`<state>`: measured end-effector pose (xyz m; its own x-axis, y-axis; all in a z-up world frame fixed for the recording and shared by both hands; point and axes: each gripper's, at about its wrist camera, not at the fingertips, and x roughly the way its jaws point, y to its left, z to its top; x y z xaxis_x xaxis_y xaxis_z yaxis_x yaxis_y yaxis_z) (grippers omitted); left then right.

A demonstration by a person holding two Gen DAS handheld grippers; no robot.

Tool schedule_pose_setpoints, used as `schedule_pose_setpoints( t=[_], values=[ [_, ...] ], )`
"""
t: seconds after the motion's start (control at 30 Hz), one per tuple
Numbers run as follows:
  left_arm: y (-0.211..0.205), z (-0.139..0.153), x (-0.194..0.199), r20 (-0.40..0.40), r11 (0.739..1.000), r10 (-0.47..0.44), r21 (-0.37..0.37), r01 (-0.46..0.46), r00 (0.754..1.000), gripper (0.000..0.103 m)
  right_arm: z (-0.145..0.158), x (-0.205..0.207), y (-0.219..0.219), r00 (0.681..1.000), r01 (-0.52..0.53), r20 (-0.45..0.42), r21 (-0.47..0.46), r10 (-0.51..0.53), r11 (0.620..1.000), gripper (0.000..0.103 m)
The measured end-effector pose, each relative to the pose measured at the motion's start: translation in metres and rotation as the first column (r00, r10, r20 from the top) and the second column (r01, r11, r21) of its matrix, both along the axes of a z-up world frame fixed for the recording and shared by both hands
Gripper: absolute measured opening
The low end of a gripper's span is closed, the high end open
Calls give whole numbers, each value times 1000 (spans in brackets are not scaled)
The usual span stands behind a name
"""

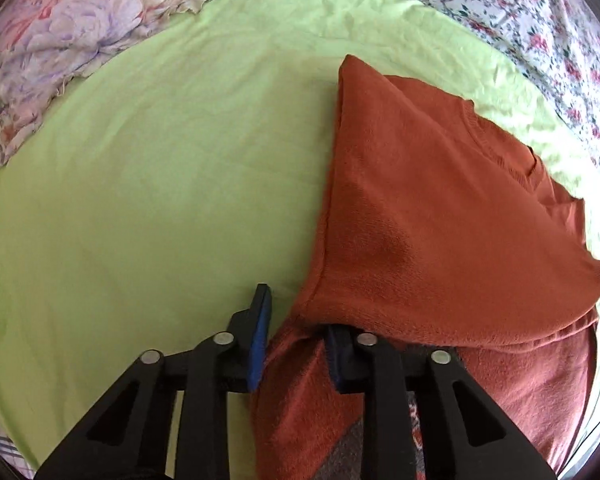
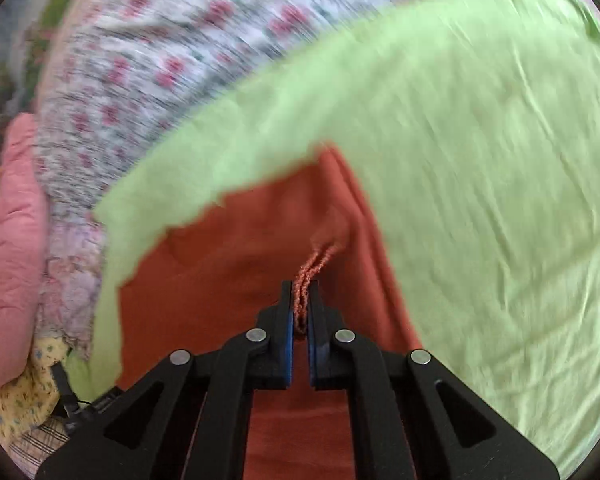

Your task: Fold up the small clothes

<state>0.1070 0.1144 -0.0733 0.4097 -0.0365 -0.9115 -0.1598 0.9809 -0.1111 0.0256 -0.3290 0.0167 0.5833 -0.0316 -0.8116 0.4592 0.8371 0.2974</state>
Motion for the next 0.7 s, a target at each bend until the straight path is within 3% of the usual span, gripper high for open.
schedule_pose_setpoints(
  t=[0.2, 0.37, 0.53, 0.7],
  values=[
    [9, -1, -1, -14, 997, 30, -77, -31, 999, 23, -11, -3, 2, 1000, -11, -19, -38, 10, 999, 6],
    [9, -2, 0, -24, 994, 40, -98, -42, 999, 23, -33, 0, 4, 991, -40, -132, -84, 28, 996, 6],
    [17, -6, -2, -45, 988, 36, -149, -43, 998, 27, -28, -5, 9, 986, -49, -161, -101, 32, 994, 9],
    [16, 1, -13, -60, 988, -18, -153, 9, 998, 28, -11, -17, 16, 988, -60, -148, -106, 43, 993, 11]
  ],
)
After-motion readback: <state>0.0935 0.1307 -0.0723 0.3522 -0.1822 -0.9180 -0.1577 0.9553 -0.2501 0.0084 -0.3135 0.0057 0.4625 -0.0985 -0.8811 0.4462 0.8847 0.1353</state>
